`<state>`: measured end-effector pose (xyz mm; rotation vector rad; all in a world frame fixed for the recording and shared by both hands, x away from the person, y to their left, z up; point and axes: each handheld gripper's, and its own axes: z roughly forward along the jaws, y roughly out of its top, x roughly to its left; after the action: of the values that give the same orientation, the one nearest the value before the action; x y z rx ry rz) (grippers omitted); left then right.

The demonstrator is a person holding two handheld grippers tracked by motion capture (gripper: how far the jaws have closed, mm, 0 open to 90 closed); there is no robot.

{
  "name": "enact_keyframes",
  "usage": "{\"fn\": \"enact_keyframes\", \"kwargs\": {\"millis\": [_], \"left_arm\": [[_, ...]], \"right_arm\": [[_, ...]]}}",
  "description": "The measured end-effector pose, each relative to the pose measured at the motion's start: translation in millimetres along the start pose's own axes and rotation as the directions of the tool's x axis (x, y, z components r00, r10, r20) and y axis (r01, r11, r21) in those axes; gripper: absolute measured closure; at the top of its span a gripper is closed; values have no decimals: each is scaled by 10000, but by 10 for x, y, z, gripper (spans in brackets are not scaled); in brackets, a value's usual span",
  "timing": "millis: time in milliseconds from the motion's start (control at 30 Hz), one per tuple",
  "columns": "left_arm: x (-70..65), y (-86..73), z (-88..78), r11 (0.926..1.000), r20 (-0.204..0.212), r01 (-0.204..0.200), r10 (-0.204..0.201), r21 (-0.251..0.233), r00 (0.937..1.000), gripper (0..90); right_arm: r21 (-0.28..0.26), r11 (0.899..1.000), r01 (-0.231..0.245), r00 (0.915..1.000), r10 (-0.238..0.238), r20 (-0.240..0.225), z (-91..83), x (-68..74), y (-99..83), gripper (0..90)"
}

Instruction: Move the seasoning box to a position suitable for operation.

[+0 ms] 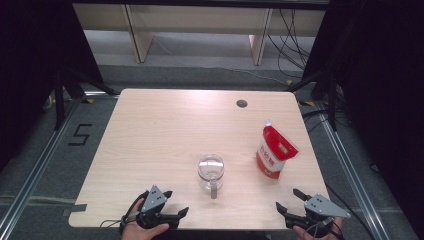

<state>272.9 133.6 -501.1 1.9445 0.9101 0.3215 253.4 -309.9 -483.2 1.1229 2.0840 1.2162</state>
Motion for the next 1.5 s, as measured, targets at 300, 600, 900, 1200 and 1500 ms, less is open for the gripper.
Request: {"fn": "enact_keyframes", "kwargs": {"millis": [300,600,900,1200,1500], "left_arm": [[-185,98,112,9989,734,-423,437,-196,9963,416],[-333,224,297,9959,982,-808,845,-405,9916,480],[-406,354,438,9922,1252,-1141,1196,-497,9849,564],[-426,410,537,9847,857,-1655,1697,-543,9818,612],[-411,478,641,9745,811,-2200,2230,-447,9714,791]], "right_arm": [[82,9999,-69,10000,69,71,10,8,-1,245],[27,10000,-47,10000,47,54,12,7,0,245],[-32,9998,196,9998,-196,33,27,-2,-3,245],[-191,9993,337,9994,-335,78,23,-9,-1,244],[-264,9991,343,9994,-343,22,34,-4,4,244]]}}
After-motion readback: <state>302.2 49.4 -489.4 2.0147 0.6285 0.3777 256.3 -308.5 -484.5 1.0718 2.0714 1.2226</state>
